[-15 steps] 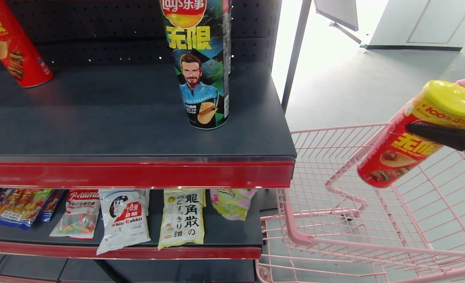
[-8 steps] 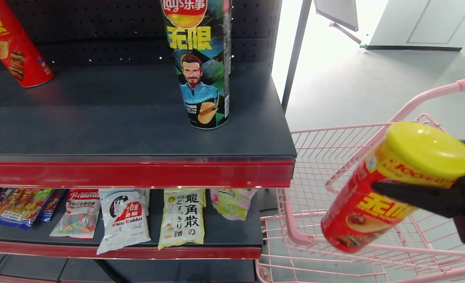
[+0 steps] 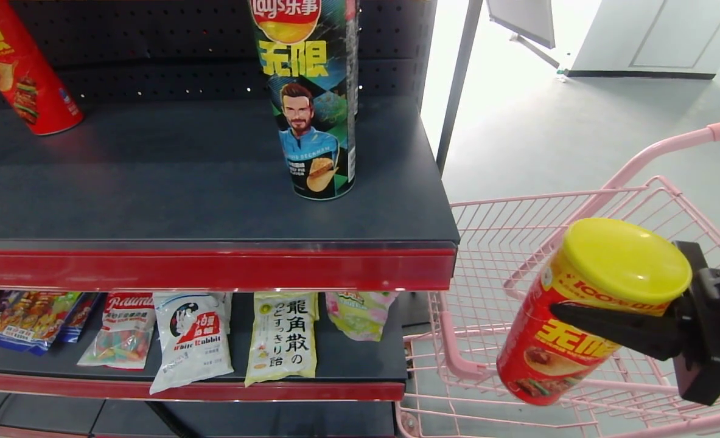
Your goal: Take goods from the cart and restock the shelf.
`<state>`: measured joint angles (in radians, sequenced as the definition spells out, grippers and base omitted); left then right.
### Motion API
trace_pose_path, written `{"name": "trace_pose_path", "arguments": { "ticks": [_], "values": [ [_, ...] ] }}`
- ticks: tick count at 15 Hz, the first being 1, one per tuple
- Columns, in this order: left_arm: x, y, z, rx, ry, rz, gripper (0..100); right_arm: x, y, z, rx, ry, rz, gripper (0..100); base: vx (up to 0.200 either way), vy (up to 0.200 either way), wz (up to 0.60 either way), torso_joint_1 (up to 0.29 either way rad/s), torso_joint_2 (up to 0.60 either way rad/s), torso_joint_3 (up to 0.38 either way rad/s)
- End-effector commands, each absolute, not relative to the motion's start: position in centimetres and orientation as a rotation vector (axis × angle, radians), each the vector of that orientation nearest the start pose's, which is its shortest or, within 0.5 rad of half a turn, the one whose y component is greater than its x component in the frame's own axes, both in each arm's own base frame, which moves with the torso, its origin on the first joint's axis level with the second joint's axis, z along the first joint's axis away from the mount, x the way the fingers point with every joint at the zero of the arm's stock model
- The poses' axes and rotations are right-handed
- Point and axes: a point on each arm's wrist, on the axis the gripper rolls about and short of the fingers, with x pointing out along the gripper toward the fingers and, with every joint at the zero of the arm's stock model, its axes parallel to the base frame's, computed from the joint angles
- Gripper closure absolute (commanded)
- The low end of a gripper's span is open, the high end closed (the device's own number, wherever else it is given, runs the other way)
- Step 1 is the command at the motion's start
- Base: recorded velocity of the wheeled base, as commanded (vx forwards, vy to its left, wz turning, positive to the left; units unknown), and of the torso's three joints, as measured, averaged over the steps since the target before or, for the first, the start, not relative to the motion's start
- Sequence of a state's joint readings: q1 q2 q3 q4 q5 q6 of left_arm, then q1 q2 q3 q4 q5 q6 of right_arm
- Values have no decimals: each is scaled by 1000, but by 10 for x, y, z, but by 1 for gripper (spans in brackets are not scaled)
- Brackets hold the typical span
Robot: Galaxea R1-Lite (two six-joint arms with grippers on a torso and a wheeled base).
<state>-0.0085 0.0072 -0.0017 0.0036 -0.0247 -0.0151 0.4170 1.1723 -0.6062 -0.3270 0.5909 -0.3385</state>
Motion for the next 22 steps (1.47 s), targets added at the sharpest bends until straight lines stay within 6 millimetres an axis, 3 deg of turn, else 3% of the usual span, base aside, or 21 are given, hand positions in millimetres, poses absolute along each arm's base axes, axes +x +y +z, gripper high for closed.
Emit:
{"name": "trace_pose_path", "arguments": {
  "ticks": [1, 8, 22],
  "values": [
    [-22, 0, 76, -15, 9, -34, 0, 152, 84, 227, -290, 68, 1043, 100, 0, 0, 0, 0, 0, 0],
    [-22, 0, 76, -15, 9, -34, 0, 151, 82, 228, -296, 65, 1009, 100, 0, 0, 0, 9, -31, -18],
    [-22, 0, 76, -15, 11, -34, 0, 148, 81, 228, -295, 60, 1009, 100, 0, 0, 0, 217, -517, -303]
  ]
}}
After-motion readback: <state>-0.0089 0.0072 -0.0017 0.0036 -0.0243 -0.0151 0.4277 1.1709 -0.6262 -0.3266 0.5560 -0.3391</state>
